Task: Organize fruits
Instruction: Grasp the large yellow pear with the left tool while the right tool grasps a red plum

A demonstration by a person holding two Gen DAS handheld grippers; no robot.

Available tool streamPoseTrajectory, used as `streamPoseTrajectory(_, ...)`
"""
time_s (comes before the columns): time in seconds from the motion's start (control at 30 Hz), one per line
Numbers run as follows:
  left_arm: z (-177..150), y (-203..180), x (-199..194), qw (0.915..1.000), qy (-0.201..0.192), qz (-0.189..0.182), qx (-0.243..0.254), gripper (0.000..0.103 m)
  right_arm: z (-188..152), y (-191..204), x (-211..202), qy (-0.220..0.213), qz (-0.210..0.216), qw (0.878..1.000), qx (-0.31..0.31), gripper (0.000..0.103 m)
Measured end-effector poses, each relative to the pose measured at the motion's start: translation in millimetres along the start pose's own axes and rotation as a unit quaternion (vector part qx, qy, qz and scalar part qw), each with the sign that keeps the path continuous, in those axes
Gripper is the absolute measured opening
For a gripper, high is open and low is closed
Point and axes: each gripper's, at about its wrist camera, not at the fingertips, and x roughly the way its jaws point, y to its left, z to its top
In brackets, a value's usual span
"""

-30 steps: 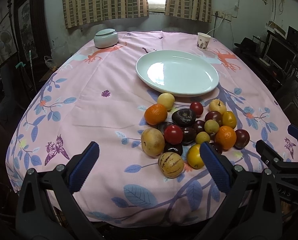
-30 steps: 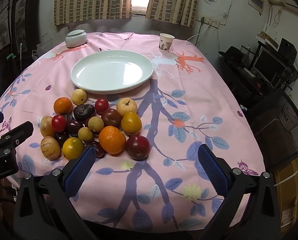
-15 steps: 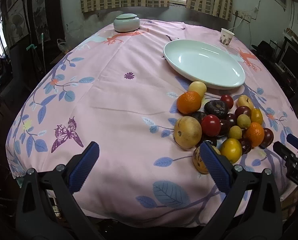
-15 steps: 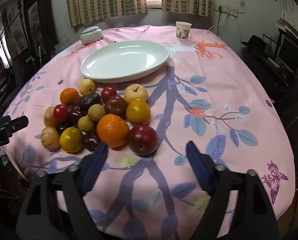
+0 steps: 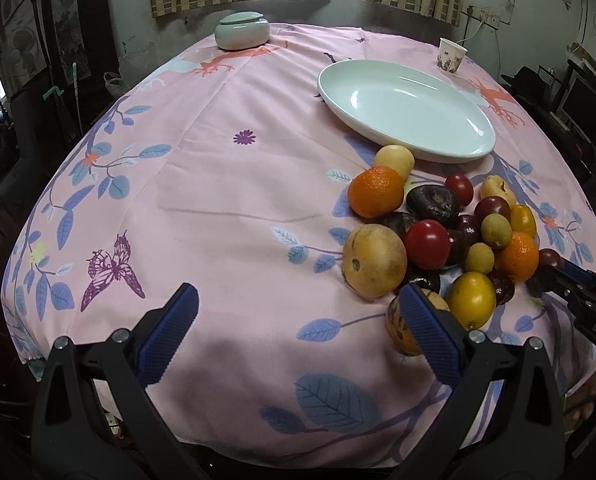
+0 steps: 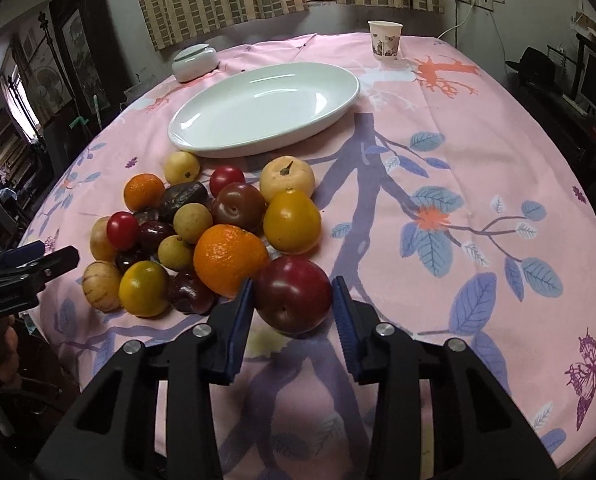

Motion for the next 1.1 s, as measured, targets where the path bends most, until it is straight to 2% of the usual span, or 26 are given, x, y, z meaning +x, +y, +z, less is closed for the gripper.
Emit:
streamPoseTrajectory(0.3,9,-16,22,0.9998,0.000,-0.006,0.020,0.099,-9,2,-10,-0.003,0.002,1.000,0.012,0.040)
streamPoseTrajectory(0.43,13,-19,29,0.9985,0.014,-0.050,0.017,0.080,-9,4,-11,-0.004,0.009,1.000,0.014,0.040)
streamPoseTrajectory(0.63,13,-25,29,0.9957,0.020,-0.086,0.029,0.057,-9,4,-10,-0.002,0.009,1.000,0.021,0.041)
streamPoseTrajectory(0.77,11,-30,27,0.9937,0.018,-0.105,0.036,0.038,-10,6,-10,-0.001,0.012,1.000,0.022,0.041)
streamPoseTrajectory(0.83,10,-31,26,0.9940,0.014,-0.102,0.038,0.036,-10,7,-13,-0.006,0.012,1.000,0.022,0.041)
streamPoseTrajectory(0.9,9,-32,23,0.9939,0.010,-0.102,0.041,0.029,-9,8,-14,-0.008,0.013,1.000,0.022,0.041)
streamPoseTrajectory(1.1,8,-32,18,0.9933,0.012,-0.107,0.043,0.027,-9,10,-18,-0.013,0.015,1.000,0.023,0.041)
